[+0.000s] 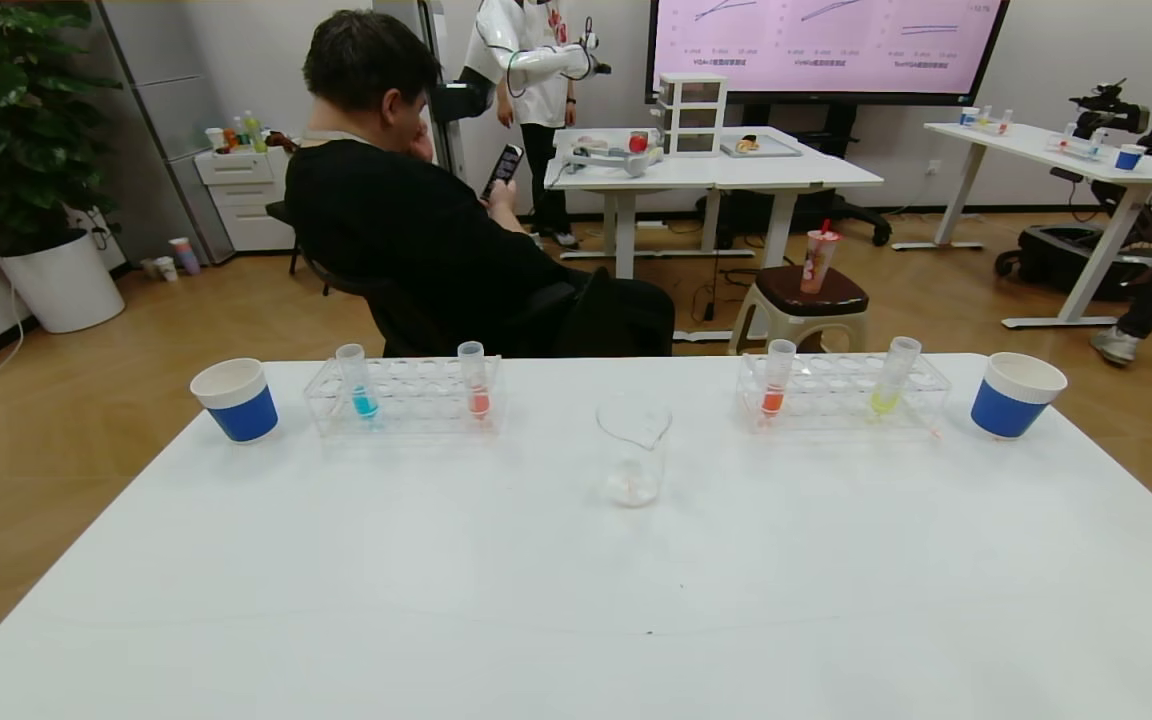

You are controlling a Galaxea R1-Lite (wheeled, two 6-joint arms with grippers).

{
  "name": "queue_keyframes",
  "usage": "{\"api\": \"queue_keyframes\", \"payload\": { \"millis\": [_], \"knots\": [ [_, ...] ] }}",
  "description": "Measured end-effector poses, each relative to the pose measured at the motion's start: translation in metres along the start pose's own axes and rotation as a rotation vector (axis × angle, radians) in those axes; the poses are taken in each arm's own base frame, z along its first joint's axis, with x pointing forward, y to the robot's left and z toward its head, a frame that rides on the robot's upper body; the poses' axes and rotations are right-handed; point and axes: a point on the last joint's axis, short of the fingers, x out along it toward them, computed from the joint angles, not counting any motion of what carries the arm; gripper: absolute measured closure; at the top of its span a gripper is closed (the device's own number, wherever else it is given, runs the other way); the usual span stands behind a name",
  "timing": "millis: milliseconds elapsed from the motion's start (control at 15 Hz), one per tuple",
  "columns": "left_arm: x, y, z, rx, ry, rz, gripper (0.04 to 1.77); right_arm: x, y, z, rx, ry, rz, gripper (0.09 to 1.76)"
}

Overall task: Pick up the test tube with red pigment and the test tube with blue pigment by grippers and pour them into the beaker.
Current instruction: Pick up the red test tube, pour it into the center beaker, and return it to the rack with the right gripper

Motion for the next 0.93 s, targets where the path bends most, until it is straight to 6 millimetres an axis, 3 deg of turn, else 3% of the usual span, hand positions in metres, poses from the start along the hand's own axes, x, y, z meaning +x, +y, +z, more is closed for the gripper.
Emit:
{"api": "queue_keyframes", "payload": {
  "millis": [267, 467, 667, 933],
  "knots": [
    [0.0, 0.0, 0.0, 0.0, 0.0, 0.0, 0.05, 0.08, 0.016, -0.016, 0.017, 0.041, -0.014, 0.11],
    [0.0, 0.0, 0.0, 0.0, 0.0, 0.0, 0.05, 0.129, 0.042, -0.044, 0.022, 0.051, 0.006, 0.11],
    [0.0, 0.0, 0.0, 0.0, 0.0, 0.0, 0.05, 0.167, 0.062, -0.082, 0.019, 0.08, 0.021, 0.11],
    [0.0, 0.0, 0.0, 0.0, 0.0, 0.0, 0.05, 0.2, 0.08, -0.133, 0.013, 0.113, 0.042, 0.11]
  ]
}}
